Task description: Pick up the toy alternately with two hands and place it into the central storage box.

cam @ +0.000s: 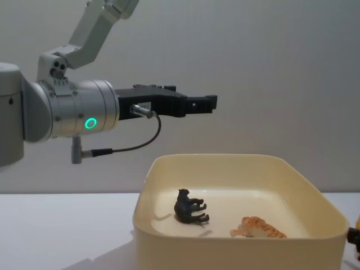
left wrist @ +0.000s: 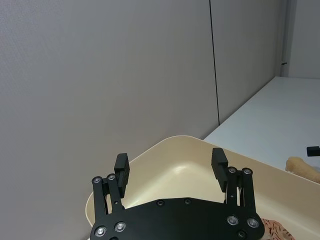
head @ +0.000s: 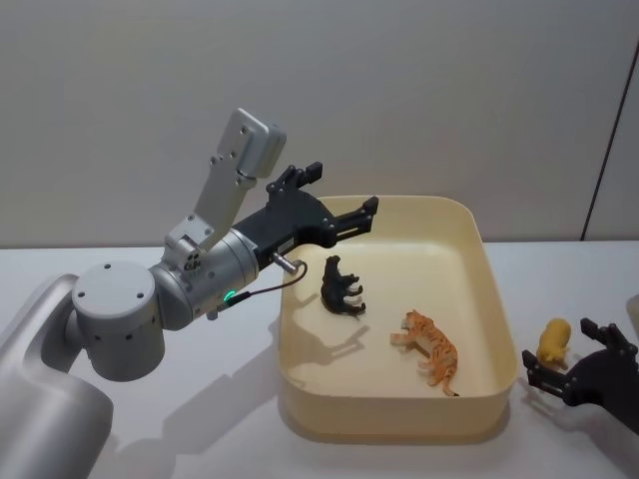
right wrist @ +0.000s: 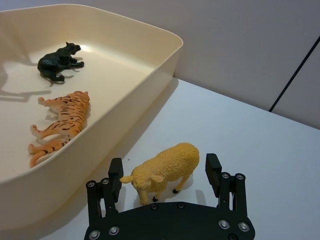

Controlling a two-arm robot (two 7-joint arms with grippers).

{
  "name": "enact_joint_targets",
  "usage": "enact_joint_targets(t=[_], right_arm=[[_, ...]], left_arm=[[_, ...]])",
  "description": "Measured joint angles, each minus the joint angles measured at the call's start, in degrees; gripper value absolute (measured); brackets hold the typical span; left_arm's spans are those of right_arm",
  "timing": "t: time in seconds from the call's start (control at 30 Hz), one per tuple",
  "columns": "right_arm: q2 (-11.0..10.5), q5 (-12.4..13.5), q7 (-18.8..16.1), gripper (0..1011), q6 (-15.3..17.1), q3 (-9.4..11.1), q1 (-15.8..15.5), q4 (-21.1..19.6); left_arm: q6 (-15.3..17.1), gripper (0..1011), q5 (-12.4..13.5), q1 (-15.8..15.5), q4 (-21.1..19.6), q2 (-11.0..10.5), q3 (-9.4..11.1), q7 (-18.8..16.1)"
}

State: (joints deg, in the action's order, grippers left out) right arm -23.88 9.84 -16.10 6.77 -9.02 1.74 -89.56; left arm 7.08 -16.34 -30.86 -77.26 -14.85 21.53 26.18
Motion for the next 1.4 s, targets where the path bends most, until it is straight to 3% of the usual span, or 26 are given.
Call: enact_joint_targets(t=[0.27, 0.4, 0.87, 1.13, 1.4], right_arm=[[0.95, -1.41, 1.39, 1001, -0.04, -0.53, 1.12, 1.73], [1.21, -1.82, 1.79, 947, -0.14, -0.67, 1.41, 2.19], [1.71, -2.64, 2.57, 516, -0.33, -0.94, 2.01, 3.09], [1.82, -2.79, 2.74, 340, -0.38, -1.00, 2.13, 3.30], [1.83, -2.81, 2.84, 329, -1.04, -0.97, 2.15, 3.32]], left_arm=[[0.00, 1002, 0.00, 0.00, 0.00, 0.00, 0.00, 0.00], [0.00, 1002, 0.00, 0.00, 0.00, 0.00, 0.00, 0.00], [0.00, 1002, 0.00, 0.00, 0.00, 0.00, 0.00, 0.00], [0.00, 1002, 0.00, 0.00, 0.00, 0.00, 0.00, 0.00], [0.00, 1002, 0.00, 0.00, 0.00, 0.00, 0.00, 0.00]])
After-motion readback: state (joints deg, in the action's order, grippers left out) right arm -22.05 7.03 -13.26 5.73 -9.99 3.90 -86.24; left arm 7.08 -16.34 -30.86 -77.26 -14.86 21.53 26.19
